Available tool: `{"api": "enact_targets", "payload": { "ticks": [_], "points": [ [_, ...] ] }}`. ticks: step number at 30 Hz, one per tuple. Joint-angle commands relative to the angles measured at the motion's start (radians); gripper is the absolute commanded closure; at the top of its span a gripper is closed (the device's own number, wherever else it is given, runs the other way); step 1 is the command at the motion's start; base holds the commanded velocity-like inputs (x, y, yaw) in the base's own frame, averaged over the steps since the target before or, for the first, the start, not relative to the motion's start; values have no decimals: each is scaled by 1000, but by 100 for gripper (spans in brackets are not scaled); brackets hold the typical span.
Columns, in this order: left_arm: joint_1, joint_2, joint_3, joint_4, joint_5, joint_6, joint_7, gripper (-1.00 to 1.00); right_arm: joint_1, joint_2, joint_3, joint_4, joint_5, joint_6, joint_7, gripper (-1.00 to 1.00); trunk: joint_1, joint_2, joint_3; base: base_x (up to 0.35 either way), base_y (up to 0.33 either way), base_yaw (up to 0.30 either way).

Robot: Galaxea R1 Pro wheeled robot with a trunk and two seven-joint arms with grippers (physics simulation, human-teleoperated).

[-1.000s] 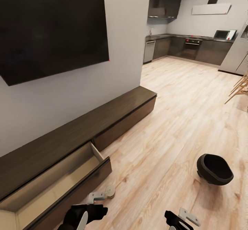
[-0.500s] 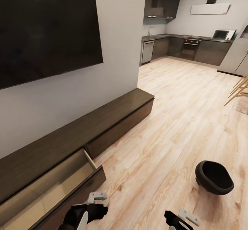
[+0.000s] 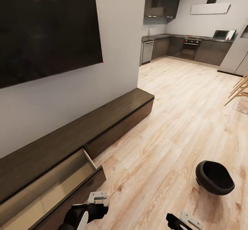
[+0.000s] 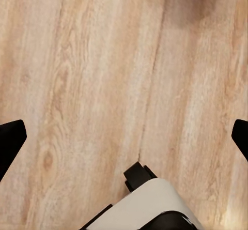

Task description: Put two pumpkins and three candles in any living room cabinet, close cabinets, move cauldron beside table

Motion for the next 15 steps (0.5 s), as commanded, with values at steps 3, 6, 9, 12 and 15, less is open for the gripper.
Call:
{"api": "enact_targets", "payload": {
  "ticks": [3, 6, 9, 12, 15],
  "points": [
    [0, 0, -1, -1, 10, 3, 10, -100, -1, -1, 7, -1, 4, 5, -7, -100, 12, -22, -10, 0, 0, 0],
    [0, 0, -1, 0, 9, -25, 11, -100, -1, 0, 16, -2, 8, -4, -7, -100, 23, -43, -20, 0, 0, 0],
    [0, 0, -2, 4, 9, -69, 11, -100, -1, 0, 19, -4, 10, -7, -6, -100, 35, -64, -29, 0, 0, 0],
    [0, 1, -2, 6, 9, -92, 11, -100, -1, 2, 35, -6, 12, -8, -1, -100, 46, -85, -39, 0, 0, 0],
    [0, 1, -2, 6, 8, -97, 11, -100, -1, 0, 76, -10, 12, -16, 11, -100, 58, -106, -48, 0, 0, 0]
  ]
}}
